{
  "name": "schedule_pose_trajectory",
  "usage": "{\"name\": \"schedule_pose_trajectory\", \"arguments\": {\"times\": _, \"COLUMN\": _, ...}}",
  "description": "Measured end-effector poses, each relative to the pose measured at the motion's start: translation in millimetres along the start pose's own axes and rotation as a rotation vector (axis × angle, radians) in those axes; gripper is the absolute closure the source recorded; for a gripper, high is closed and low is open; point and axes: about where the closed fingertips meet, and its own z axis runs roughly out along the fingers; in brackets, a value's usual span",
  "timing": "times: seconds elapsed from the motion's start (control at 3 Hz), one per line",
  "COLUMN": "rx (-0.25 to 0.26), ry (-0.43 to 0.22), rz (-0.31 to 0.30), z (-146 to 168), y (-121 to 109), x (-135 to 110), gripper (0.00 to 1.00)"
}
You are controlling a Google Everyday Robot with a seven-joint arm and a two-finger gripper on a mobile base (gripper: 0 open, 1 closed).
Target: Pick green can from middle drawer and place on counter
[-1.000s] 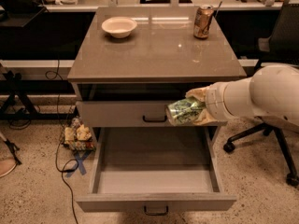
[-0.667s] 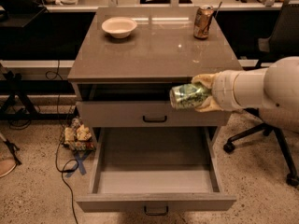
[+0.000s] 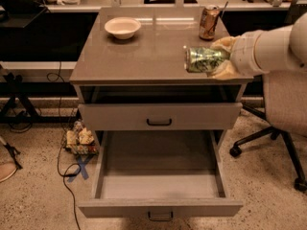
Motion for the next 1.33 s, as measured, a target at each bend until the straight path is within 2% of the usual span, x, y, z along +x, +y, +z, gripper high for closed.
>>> {"name": "schedule_pose_trajectory", "arguments": {"times": 0.33, "rx": -0.077, "ry": 0.013, "rz": 0.075, "z": 26.0, "y": -30.7, "x": 7.2, "gripper": 1.00}}
{"name": "schedule_pose_trajectory", "arguments": {"times": 0.67, "rx": -0.174, "ry": 0.010, "rz": 0.104, "z": 59.9, "y": -48.9, "x": 5.6, "gripper": 1.00}}
{"name": "schedule_pose_trajectory", "arguments": {"times": 1.0, "rx": -0.251, "ry": 0.008, "rz": 0.120, "z": 89.3, "y": -59.4, "x": 3.9, "gripper": 1.00}}
{"name": "schedule_pose_trajectory", "arguments": {"times": 1.33, "rx": -0.294, "ry": 0.015, "rz": 0.143, "z": 111.7, "y": -64.0, "x": 7.8, "gripper": 1.00}}
